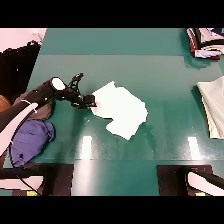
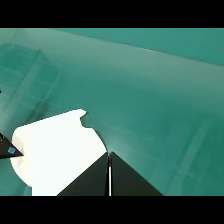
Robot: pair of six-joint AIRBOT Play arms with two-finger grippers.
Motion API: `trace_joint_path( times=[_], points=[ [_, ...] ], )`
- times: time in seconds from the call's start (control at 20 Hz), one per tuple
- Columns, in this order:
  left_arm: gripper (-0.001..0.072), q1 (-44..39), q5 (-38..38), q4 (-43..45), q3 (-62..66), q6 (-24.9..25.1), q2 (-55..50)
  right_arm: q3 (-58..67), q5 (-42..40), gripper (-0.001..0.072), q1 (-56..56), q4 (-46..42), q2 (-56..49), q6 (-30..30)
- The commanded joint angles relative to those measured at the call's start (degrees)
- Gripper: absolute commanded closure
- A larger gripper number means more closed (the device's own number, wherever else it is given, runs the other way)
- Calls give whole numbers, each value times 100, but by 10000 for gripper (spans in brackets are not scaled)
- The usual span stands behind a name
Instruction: Fold the shirts.
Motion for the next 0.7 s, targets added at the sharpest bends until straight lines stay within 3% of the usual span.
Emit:
trace_joint_path(
  times=[0.0, 0.35, 0.4, 0.45, 0.5, 0.65],
  points=[
    [680, -129, 240, -181, -63, 127, -2, -509, 85, 696, 4, 7, 4, 24],
    [683, 363, -240, 197, 555, 127, 245, -2929, 9, 693, 4, -42, 11, 24],
    [683, 389, -317, 289, 702, 129, 282, -3405, -133, 595, 4, -39, 11, 24],
    [683, 389, -354, 363, 822, 129, 304, -3917, -321, 361, 4, -26, 11, 24],
    [683, 389, -367, 372, 883, 129, 315, -4487, -542, 273, 4, 96, 7, 24],
    [683, 389, -310, 382, 894, 127, 313, -5971, -1224, 275, 48, 1078, -118, -365]
  ],
)
